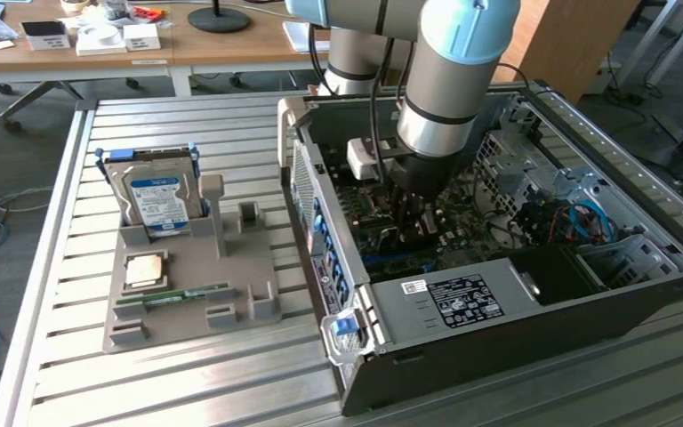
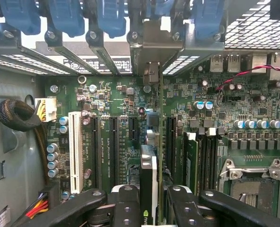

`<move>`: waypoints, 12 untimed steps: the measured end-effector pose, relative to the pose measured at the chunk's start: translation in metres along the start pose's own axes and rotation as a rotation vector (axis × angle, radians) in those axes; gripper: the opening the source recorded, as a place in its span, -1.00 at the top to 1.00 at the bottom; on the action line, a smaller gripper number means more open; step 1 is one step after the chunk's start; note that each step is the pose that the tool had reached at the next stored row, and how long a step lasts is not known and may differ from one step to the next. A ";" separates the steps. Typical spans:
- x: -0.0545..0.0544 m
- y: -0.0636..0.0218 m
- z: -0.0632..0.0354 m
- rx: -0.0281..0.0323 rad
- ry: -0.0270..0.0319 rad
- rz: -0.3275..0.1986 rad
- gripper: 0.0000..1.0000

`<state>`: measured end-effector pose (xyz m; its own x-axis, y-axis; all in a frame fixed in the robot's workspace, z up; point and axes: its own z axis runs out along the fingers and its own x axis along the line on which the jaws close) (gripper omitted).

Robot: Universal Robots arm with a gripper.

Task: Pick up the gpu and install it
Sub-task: 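Insert the gpu into the slot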

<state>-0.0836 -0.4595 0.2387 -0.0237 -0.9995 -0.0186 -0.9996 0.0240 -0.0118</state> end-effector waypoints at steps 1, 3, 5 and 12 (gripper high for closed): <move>0.000 0.0000 0.0000 0.0001 0.0000 0.000 0.47; 0.000 0.0000 0.0000 -0.0001 -0.0001 0.000 0.47; 0.000 0.0000 0.0000 -0.0001 -0.0002 0.000 0.47; 0.000 0.0000 -0.0005 0.0000 -0.0002 0.000 0.47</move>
<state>-0.0836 -0.4595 0.2392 -0.0238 -0.9995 -0.0188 -0.9996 0.0240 -0.0117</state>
